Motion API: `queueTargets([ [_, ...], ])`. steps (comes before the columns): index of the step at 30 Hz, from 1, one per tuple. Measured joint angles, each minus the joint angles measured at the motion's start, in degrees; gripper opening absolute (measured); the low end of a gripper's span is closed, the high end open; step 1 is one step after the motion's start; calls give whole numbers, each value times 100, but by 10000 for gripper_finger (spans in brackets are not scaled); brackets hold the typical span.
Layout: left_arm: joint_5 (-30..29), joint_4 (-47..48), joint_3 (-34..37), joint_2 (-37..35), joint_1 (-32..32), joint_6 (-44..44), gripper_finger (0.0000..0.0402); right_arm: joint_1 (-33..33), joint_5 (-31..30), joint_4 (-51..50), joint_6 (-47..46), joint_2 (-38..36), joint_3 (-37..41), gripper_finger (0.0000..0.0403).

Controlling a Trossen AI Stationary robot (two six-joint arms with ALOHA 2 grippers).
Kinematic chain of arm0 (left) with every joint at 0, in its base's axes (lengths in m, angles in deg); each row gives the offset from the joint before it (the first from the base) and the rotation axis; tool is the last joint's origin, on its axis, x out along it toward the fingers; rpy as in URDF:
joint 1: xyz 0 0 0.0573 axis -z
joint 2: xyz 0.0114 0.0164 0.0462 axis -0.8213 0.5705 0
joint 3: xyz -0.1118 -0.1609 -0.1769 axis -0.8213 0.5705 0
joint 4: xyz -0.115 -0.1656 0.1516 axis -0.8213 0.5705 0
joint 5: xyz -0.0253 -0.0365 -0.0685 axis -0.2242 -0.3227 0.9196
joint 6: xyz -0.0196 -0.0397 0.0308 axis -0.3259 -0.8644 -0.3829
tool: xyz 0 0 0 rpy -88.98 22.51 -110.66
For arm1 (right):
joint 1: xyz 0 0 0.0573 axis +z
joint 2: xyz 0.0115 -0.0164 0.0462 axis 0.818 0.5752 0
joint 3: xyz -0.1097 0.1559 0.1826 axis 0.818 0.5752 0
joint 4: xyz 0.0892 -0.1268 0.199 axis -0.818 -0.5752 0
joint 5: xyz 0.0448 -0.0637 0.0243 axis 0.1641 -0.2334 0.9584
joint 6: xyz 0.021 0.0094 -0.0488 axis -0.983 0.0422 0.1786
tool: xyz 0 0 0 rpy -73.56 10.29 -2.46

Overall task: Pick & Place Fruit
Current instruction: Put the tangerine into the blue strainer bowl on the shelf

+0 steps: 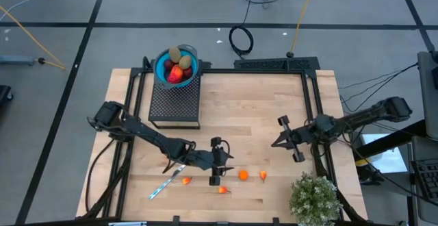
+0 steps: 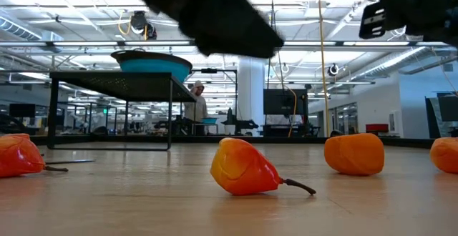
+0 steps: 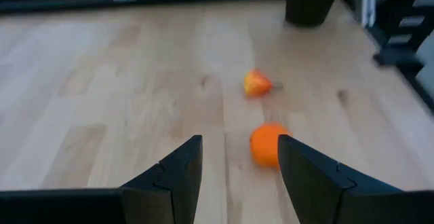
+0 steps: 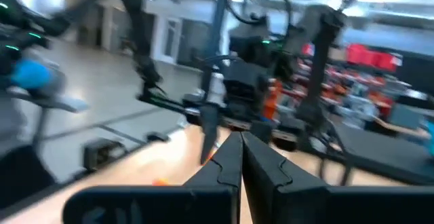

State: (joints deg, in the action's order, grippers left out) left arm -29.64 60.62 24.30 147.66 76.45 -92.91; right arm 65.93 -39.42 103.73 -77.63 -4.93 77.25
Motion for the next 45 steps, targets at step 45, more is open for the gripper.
queueTargets([
  [45,942,1238,-2022,1662,-306,-333,275,-2421,2294,-1461,-1288,-832,-153,0],
])
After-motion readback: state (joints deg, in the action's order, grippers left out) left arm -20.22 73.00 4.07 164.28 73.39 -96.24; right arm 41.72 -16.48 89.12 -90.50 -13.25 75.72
